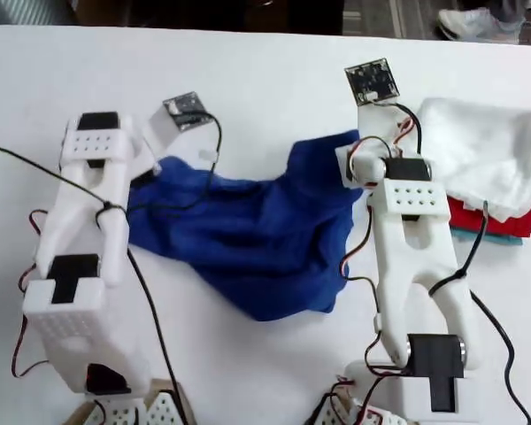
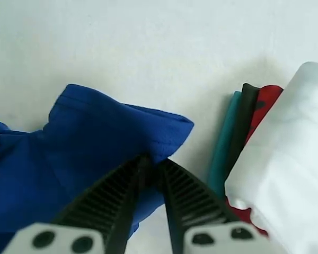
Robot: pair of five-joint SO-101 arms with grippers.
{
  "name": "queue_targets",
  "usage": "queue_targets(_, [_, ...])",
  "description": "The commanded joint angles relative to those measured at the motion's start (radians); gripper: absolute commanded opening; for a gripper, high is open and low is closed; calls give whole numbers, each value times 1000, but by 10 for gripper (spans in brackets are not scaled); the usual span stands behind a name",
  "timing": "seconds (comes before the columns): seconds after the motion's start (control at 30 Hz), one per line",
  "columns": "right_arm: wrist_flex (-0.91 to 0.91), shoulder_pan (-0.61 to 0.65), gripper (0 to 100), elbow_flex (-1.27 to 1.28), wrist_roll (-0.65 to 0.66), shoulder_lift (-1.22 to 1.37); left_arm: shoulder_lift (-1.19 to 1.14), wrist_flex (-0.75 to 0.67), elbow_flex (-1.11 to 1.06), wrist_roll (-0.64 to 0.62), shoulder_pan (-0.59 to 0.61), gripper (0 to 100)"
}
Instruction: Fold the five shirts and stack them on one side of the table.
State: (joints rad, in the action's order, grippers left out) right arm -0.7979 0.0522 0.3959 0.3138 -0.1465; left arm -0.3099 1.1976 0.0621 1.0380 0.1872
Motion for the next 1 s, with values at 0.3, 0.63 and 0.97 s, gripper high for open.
queue_targets(0.3, [19,4,21,-52,-34,-12,15,86,88,-12,-18,26])
queue_targets(0.63, [-143,5,21,-456,-117,-4,11,482,756,-138,-26,25])
queue_targets(0.97, [-203,42,20,-792,-100,-4,15,585,1170,-245,43,24])
